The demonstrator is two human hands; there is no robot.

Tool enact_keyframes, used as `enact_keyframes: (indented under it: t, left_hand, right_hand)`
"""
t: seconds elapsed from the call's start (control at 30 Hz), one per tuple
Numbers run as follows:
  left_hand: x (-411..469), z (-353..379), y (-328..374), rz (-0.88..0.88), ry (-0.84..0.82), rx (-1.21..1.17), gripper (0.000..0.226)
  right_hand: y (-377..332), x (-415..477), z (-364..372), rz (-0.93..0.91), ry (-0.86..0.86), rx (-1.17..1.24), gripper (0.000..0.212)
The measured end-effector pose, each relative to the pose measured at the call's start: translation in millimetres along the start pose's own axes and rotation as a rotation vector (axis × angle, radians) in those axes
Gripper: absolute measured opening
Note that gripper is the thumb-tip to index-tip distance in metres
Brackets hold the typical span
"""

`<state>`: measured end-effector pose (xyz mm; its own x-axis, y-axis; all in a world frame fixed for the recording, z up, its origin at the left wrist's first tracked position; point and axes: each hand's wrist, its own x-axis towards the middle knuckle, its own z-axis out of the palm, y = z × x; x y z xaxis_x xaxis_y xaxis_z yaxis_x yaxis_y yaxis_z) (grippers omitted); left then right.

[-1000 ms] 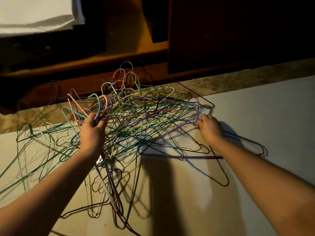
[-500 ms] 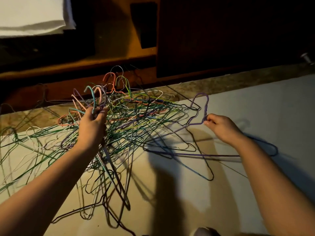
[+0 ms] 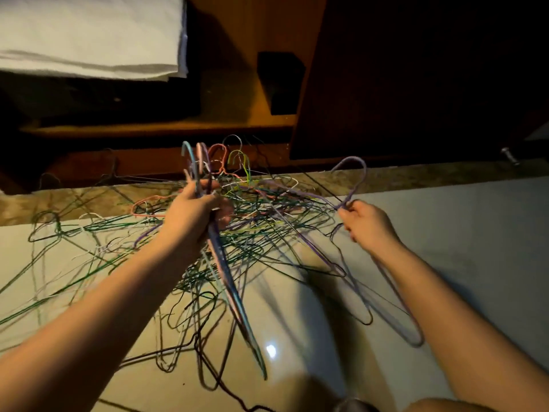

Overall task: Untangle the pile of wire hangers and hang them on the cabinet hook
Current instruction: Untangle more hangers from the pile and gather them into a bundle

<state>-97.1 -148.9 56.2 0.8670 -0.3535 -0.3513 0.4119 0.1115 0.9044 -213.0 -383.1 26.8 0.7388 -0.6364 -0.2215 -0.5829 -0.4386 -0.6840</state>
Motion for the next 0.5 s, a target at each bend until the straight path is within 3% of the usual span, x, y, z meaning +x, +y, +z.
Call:
enact_keyframes:
  t: [0.17, 0.23, 0.3, 0.5]
  left_hand:
    - [-31, 4, -3, -0.022, -0.072, -0.011, 0.026]
    - [-42, 2, -5, -0.03, -0.079, -0.027, 0.024]
    - [-51, 2, -5, -0.024, -0.096, -0.05, 0.024]
    - [-59, 1, 4, -0.02, -0.116, -0.12, 0.021]
  right_hand:
    - [-54, -34, 39, -0.002, -0.187, 0.426, 0.018]
    - [-75, -51, 52, -0.035, -0.26, 0.497, 0.013]
    - [-90, -65, 64, -0.061, -0.29, 0.574, 0.021]
    - [-116, -84, 77, -0.055, -0.296, 0.657, 0.022]
